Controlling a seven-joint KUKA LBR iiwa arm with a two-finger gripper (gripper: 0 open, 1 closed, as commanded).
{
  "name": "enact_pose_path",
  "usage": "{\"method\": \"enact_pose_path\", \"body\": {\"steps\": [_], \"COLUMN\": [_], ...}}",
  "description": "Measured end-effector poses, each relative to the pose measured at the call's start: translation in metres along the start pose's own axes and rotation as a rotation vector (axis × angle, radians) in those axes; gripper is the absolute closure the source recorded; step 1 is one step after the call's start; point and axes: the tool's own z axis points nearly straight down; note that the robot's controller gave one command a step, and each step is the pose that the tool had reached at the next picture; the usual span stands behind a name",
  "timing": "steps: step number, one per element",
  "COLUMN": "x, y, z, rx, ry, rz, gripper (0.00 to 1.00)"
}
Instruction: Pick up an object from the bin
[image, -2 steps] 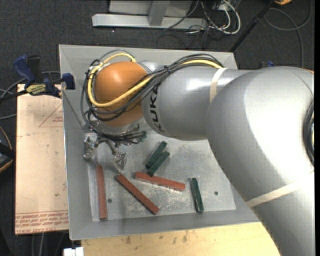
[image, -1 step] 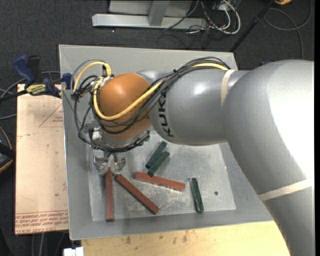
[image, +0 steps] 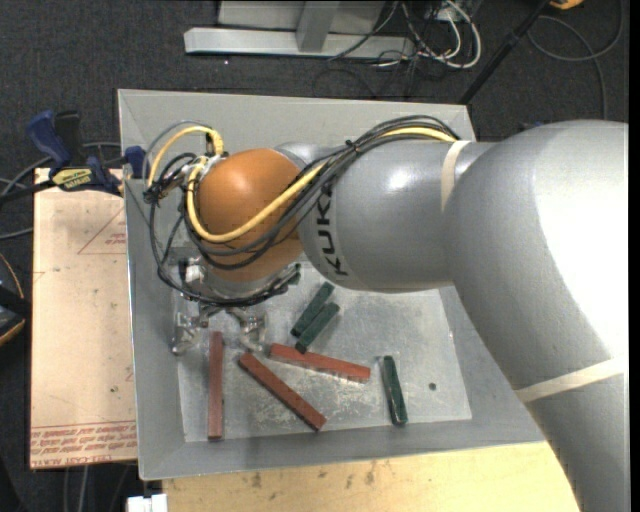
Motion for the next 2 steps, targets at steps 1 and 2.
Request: {"method": "enact_pose_path", "body": {"steps": [1, 2], "x": [0.0, 0.003], "y": [0.0, 0.023], "z": [0.0, -0.002], "rx": [0.0, 0.004], "ry": [0.0, -0.002], "rz": [0.0, -0.484], "gripper": [0.0, 1.0]}}
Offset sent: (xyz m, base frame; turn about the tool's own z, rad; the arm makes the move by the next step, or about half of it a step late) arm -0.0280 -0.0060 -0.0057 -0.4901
